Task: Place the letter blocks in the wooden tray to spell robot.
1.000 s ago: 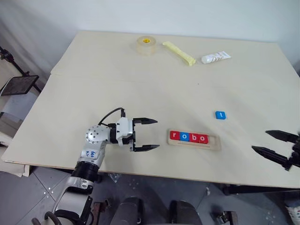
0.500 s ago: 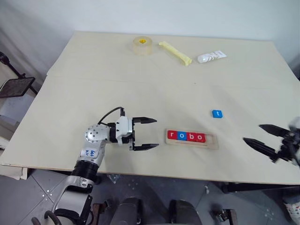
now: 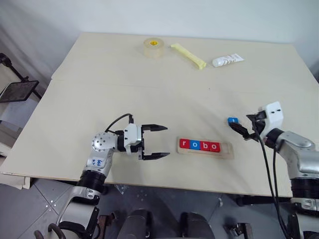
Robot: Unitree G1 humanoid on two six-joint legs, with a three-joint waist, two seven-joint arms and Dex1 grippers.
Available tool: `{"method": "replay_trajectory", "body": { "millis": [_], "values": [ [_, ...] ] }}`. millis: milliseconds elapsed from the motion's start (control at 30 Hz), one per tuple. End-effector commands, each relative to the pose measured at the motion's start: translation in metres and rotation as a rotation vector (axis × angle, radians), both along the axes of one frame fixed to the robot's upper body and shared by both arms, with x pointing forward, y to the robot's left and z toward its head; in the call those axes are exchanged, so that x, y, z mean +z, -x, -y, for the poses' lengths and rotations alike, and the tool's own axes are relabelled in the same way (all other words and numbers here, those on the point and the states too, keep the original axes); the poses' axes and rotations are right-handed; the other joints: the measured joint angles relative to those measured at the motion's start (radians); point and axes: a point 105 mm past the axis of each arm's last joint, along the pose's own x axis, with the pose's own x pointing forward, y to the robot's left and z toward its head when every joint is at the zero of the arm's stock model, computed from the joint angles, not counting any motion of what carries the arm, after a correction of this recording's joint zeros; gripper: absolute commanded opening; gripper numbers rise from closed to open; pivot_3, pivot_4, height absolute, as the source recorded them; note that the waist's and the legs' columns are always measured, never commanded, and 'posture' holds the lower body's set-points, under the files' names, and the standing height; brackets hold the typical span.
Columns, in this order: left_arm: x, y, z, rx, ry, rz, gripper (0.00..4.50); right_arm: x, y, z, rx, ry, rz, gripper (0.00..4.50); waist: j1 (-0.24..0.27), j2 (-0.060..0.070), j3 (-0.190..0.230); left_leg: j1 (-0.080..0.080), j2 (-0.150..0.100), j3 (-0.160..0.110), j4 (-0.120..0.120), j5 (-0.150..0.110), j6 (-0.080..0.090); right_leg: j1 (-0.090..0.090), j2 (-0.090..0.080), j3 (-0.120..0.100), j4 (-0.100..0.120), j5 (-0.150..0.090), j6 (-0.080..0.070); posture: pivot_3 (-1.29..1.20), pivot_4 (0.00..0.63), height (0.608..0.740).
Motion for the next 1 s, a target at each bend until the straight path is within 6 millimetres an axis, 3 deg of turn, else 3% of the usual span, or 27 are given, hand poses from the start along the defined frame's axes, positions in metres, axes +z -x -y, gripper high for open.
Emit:
{"method": "replay_trajectory", "body": {
  "millis": [33,267,667,767,1000],
  "values": [
    [0.007,0.002,0.002,-0.005,0.01,0.038,4.5,0.002,-0.011,0.0,-0.042,0.006,0.036,4.46,-0.002,0.0,0.0,0.0,0.0,0.0,0.0,0.0,0.0,0.0,0.0,0.0,0.0,0.0,0.0,0.0,0.15,0.74],
    [0.007,0.003,0.002,0.002,0.014,0.039,4.5,-0.015,-0.016,-0.017,-0.059,-0.028,0.01,4.46,-0.005,0.0,0.0,0.0,0.001,0.0,0.0,0.0,0.0,0.0,0.0,0.0,0.001,0.0,0.0,0.0,0.15,0.74],
    [0.007,0.001,0.004,0.004,0.017,0.035,4.5,-0.01,-0.002,-0.018,-0.133,-0.047,0.039,4.46,-0.007,0.0,0.0,0.0,0.0,0.0,0.0,0.0,0.0,0.0,0.0,0.001,0.001,0.0,0.0,0.0,0.15,0.74],
    [0.008,0.0,0.006,-0.002,0.018,0.036,4.5,-0.014,-0.002,-0.022,-0.139,-0.04,0.037,3.9,-0.009,0.0,0.0,0.0,0.001,0.0,0.0,0.0,0.0,0.0,0.0,0.001,0.001,0.0,0.0,0.0,0.15,0.74],
    [0.008,-0.001,0.007,-0.004,0.018,0.04,4.5,-0.005,-0.002,-0.018,-0.19,-0.059,0.079,1.57,-0.007,0.0,0.0,0.0,0.0,0.0,0.0,0.0,0.0,0.0,0.0,0.001,0.001,0.0,0.0,0.0,0.15,0.74]
  ]
}}
